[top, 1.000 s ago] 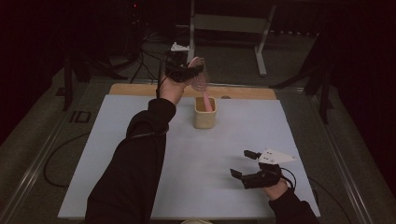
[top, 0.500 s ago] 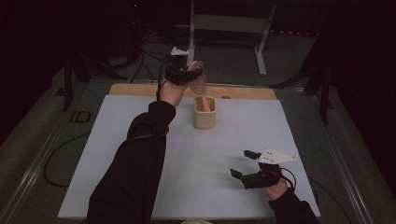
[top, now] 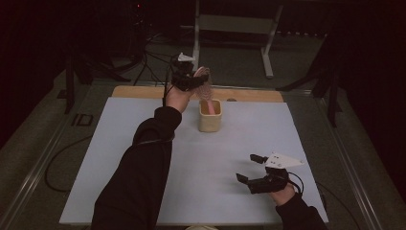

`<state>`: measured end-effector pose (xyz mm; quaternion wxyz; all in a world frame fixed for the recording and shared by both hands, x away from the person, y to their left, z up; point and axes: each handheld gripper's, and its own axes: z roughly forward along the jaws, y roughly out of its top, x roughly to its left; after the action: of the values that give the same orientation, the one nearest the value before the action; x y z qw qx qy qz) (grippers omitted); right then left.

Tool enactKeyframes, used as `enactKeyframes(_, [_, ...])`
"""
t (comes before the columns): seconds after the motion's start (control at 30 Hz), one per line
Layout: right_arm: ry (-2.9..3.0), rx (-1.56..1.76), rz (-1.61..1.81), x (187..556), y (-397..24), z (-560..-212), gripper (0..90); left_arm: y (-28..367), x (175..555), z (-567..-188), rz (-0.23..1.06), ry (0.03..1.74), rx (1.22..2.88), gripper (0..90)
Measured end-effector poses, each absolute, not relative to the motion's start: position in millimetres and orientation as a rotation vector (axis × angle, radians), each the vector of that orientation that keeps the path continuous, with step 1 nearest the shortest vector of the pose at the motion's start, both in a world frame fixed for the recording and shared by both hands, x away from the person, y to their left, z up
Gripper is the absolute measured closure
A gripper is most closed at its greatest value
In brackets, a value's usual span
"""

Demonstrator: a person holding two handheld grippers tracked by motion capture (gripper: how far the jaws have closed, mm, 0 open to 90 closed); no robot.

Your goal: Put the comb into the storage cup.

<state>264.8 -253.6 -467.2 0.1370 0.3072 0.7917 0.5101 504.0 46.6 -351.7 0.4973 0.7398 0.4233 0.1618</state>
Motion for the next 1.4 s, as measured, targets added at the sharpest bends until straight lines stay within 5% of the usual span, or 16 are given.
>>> enactKeyframes(1.4, [2.293,0.891,1.479,265.2,-253.3,-467.2,9.8,49.1,513.0,-389.4,0.31,1.047,1.776,64.6])
